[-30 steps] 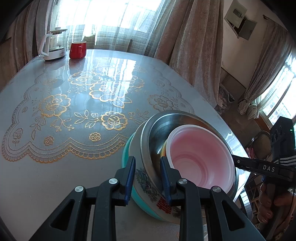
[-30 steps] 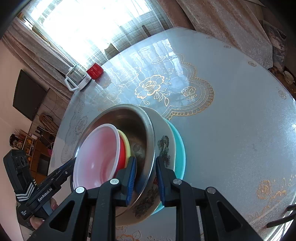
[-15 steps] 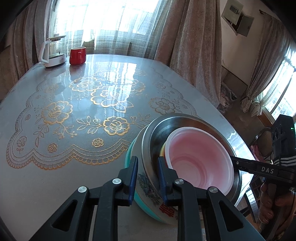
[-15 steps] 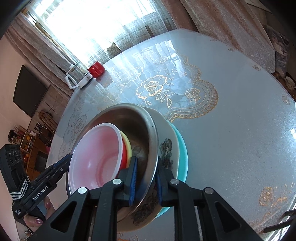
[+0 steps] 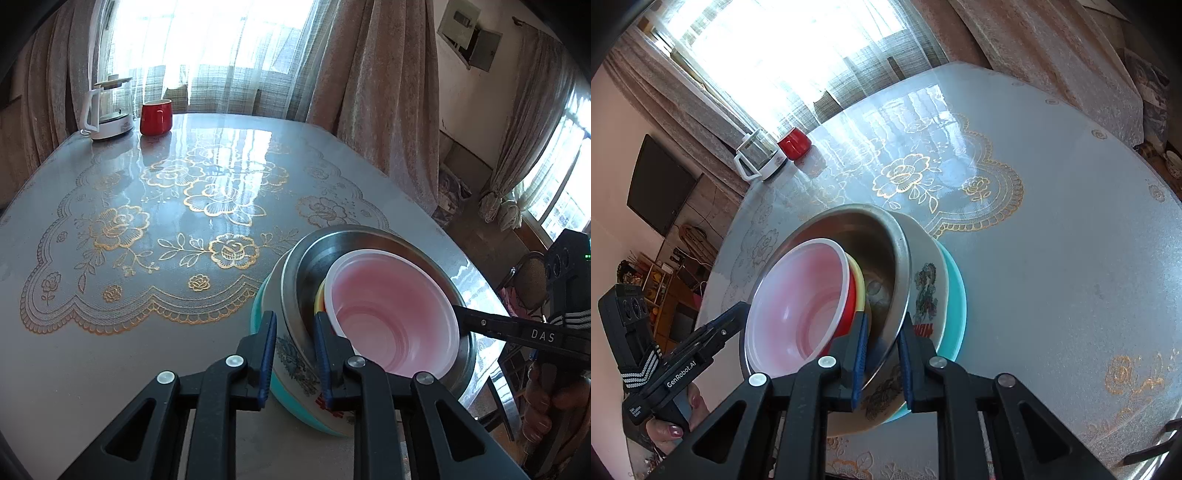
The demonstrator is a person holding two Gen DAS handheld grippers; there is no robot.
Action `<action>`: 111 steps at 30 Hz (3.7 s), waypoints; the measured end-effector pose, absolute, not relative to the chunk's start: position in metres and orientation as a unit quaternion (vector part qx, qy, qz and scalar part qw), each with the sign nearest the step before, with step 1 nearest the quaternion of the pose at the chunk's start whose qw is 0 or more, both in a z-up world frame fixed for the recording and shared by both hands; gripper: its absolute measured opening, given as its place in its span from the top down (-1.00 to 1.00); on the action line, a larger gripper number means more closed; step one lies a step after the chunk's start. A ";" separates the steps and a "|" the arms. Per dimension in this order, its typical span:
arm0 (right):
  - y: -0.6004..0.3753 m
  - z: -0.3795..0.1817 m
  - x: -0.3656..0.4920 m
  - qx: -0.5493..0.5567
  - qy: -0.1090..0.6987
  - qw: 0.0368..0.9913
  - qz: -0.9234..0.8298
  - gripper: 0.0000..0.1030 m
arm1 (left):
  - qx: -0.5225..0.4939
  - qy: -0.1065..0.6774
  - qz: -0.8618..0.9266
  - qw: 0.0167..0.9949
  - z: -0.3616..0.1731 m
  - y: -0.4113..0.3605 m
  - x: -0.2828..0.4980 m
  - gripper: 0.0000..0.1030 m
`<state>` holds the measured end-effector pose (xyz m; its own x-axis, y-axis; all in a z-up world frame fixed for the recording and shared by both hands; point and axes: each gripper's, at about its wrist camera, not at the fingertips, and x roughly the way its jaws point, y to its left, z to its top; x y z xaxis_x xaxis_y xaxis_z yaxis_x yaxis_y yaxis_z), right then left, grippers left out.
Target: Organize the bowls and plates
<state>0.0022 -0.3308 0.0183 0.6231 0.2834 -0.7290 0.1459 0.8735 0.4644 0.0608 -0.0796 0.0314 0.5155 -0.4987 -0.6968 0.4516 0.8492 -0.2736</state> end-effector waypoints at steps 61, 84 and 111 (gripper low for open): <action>-0.233 0.007 -0.118 0.066 0.333 0.940 -0.040 0.19 | 0.065 0.350 -0.194 0.914 0.031 -0.055 -0.054 -1.00; -0.239 0.007 -0.118 0.083 0.330 0.939 -0.048 0.18 | 0.074 0.361 -0.193 0.909 0.026 -0.060 -0.052 -1.00; -0.242 0.007 -0.113 0.085 0.331 0.938 -0.051 0.18 | 0.073 0.373 -0.190 0.905 0.019 -0.060 -0.045 -1.00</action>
<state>-0.1135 -0.2419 0.0065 0.7754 -0.0401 -0.6302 0.1521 0.9805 0.1248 -0.0451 -0.0599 0.0192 0.6494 -0.2900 -0.7029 0.3991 0.9168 -0.0096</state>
